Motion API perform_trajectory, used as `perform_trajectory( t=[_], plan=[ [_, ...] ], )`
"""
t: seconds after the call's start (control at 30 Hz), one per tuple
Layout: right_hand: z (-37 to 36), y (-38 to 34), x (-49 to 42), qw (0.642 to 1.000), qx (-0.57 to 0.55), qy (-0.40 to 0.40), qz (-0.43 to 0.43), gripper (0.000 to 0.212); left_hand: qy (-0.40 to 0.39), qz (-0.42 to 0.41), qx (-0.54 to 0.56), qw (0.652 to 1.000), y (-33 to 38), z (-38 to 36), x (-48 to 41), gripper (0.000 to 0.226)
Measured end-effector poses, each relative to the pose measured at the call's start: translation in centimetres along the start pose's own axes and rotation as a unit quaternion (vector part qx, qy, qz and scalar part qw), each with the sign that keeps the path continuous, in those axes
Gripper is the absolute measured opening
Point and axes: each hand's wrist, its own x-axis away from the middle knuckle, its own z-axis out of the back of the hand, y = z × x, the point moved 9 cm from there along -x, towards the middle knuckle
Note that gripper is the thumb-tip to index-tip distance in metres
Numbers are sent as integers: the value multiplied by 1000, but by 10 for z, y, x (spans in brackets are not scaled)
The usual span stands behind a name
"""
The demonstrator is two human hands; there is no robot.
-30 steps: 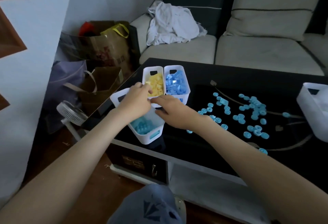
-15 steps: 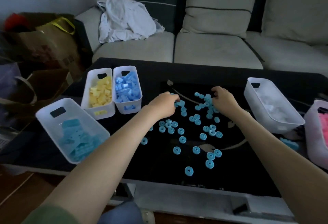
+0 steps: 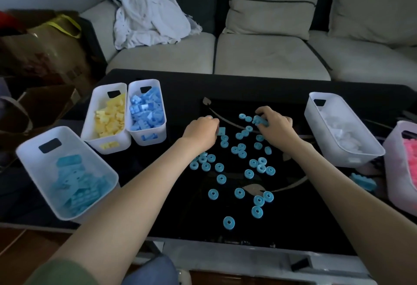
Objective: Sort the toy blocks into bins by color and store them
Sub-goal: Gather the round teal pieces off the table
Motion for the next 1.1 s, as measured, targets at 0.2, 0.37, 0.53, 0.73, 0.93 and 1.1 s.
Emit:
perform_trajectory(
  t=[0.2, 0.37, 0.53, 0.73, 0.93, 1.1],
  plan=[
    [9, -16, 20, 995, -94, -38, 19, 49, -43, -27, -45, 998, 15, -10, 1, 24],
    [4, -16, 44, 993, -45, -106, 24, 33, -20, -7, -78, 997, 21, -8, 3, 16],
    [15, 5, 83, 988, -23, -156, -6, 19, -10, 8, -77, 997, 30, -3, 9, 18],
    [58, 49, 123, 977, 95, -183, -53, 16, 86, 57, 59, 993, 40, 23, 20, 41],
    [101, 88, 154, 959, 235, -32, -155, 26, 50, -18, 95, 994, 105, 16, 31, 36],
    [89, 109, 169, 917, 311, -93, -231, 44, 2, -52, 116, 992, 152, -4, 41, 35]
  ],
)
